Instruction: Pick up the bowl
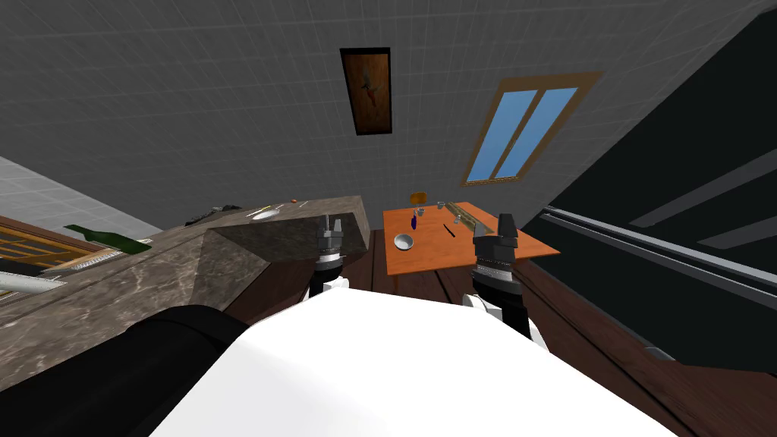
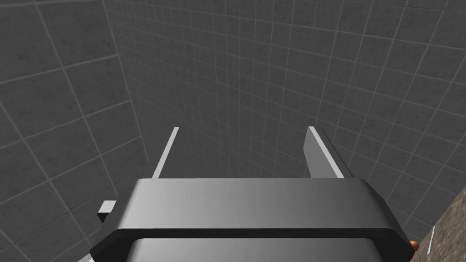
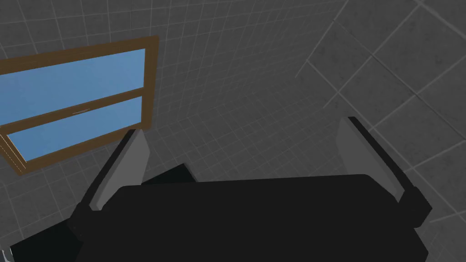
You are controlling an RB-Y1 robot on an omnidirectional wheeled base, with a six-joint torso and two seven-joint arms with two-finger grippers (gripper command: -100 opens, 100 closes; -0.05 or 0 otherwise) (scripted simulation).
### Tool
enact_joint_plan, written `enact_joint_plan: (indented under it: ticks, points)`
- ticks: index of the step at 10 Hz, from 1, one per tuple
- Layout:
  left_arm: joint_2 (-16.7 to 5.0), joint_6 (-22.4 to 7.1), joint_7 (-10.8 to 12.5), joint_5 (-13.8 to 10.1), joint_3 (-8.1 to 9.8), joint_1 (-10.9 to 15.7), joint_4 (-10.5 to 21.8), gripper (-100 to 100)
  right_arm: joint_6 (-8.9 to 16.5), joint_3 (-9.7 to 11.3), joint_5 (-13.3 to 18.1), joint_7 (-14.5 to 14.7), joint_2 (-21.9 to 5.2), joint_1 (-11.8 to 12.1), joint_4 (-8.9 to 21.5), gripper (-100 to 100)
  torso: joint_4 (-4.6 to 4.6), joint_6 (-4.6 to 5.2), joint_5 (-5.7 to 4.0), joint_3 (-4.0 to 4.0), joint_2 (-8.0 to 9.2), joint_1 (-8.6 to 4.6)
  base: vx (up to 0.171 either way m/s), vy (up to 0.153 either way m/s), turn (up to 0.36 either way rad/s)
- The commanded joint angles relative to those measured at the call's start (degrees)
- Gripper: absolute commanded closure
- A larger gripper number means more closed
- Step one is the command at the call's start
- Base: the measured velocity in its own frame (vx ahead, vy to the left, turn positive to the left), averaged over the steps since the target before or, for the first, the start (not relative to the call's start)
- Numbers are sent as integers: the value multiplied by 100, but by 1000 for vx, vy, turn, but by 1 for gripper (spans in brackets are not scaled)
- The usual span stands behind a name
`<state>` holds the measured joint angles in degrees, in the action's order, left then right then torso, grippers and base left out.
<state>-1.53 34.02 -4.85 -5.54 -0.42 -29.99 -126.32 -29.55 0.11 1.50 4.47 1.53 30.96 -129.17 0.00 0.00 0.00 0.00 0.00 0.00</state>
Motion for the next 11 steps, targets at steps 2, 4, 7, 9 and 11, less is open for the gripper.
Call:
enact_joint_plan:
  ticks: [2, 4, 7, 9, 11]
  points:
    - [0, 0, 0, 0, 0, 0, 0, 0, 78, -14, 94, 37, -349, 5, 83, -100, 0, 0, 2, 2, 3, 11, -22, 69, -44]
    - [1, 0, 0, 0, -1, 0, 0, 0, 186, -32, 239, 94, -658, 14, 202, -100, 2, 0, 10, 6, 9, 46, -37, 140, -86]
    - [2, 0, 0, 0, -2, 0, 0, 0, 408, -58, 573, 225, -1115, 37, 456, -100, 3, 0, 19, 8, 15, 86, -32, 222, -95]
    - [2, 0, 0, 0, -2, 0, 0, 0, 579, -68, 871, 340, -1431, 62, 671, -100, 3, 1, 20, 8, 15, 91, -54, 247, -125]
    - [3, 0, 0, 0, -2, 0, 0, 0, 760, -72, 1216, 475, -1768, 90, 916, -100, 3, -1, 23, 7, 12, 102, -27, 267, -113]
